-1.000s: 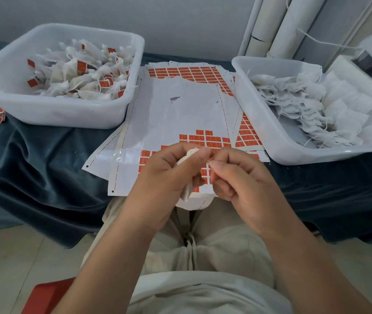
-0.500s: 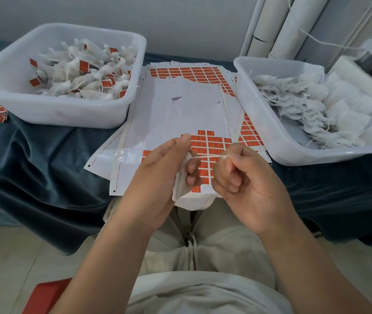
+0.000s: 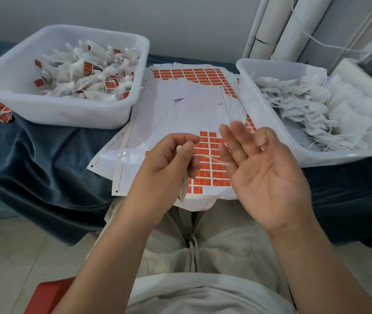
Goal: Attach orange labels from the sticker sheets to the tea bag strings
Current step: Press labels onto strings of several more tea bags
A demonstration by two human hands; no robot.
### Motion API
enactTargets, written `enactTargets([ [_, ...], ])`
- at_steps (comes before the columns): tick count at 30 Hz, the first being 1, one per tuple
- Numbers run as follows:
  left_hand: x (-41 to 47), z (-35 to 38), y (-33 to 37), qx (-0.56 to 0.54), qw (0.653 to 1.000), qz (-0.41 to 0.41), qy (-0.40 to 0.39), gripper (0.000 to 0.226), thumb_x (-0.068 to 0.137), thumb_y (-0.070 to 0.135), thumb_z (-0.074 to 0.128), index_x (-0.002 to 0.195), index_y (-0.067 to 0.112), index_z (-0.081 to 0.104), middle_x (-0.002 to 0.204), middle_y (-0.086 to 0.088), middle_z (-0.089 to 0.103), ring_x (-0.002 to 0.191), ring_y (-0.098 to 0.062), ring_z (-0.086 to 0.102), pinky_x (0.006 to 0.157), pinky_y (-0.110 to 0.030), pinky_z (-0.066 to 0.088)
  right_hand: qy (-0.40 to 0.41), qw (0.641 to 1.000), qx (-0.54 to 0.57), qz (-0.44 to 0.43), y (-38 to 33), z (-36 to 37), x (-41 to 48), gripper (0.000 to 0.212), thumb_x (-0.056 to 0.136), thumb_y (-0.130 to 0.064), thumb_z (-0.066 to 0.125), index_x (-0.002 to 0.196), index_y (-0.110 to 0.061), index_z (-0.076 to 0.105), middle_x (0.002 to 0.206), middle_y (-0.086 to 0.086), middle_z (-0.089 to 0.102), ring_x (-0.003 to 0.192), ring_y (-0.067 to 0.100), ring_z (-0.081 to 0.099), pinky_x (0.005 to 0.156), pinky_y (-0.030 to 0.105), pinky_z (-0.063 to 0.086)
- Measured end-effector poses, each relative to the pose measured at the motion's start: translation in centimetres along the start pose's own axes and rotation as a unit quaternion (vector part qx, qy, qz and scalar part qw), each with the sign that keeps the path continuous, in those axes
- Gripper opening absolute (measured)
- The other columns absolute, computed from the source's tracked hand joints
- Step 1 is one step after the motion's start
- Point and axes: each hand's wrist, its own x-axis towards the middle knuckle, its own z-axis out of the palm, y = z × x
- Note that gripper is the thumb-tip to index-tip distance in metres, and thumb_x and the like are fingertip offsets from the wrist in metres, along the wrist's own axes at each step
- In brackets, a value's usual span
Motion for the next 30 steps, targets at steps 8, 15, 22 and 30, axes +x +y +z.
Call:
enactTargets([
  [8, -0.2, 0.6, -0.6, 0.019, 0.999, 0.029, -0.009, 0.019, 0.106, 0.030, 0.060, 0.125, 0.032, 0.060, 0.074, 0.000, 0.068, 0.063, -0.010, 0.065, 0.065, -0.028, 0.056, 0.049, 0.877, -0.476, 0.036, 1.3, -0.6, 0.1, 0.035, 0.090, -0.060, 0.059, 0.094, -0.026, 0.066, 0.084, -0.005, 0.075, 0.078, 0.010, 0.072, 0.074, 0.028, 0.058],
  [15, -0.2, 1.2, -0.5, -0.018, 0.998, 0.010, -0.059, 0.031, 0.097, 0.031, 0.064, 0.126, 0.025, 0.060, 0.074, -0.002, 0.068, 0.070, -0.017, 0.062, 0.071, -0.037, 0.051, -0.006, 0.966, -0.254, 0.048, 1.6, -0.2, -0.6, 0.041, 0.095, -0.028, 0.055, 0.055, -0.023, 0.046, 0.049, -0.003, 0.037, 0.050, 0.020, 0.022, 0.052, 0.030, 0.024],
  [22, -0.8, 0.7, 0.2, 0.015, 0.997, 0.031, -0.074, 0.031, 0.098, 0.042, 0.063, 0.126, 0.029, 0.059, 0.080, -0.002, 0.075, 0.076, -0.021, 0.070, 0.077, -0.043, 0.059, -0.015, 0.950, -0.311, -0.031, 1.7, -0.5, -0.3, 0.035, 0.099, -0.026, 0.055, 0.065, -0.024, 0.058, 0.084, 0.011, 0.061, 0.076, 0.032, 0.051, 0.068, 0.055, 0.043],
  [30, 0.9, -0.3, -4.0, 0.467, 0.874, 0.121, -0.055, 0.032, 0.096, 0.048, 0.071, 0.124, 0.034, 0.066, 0.113, 0.025, 0.066, 0.104, 0.006, 0.059, 0.090, -0.014, 0.046, 0.013, 0.985, -0.111, 0.134, -0.4, -2.4, 0.3, 0.038, 0.106, -0.026, 0.050, 0.069, -0.016, 0.049, 0.053, -0.004, 0.041, 0.048, 0.011, 0.042, 0.062, 0.029, 0.052],
])
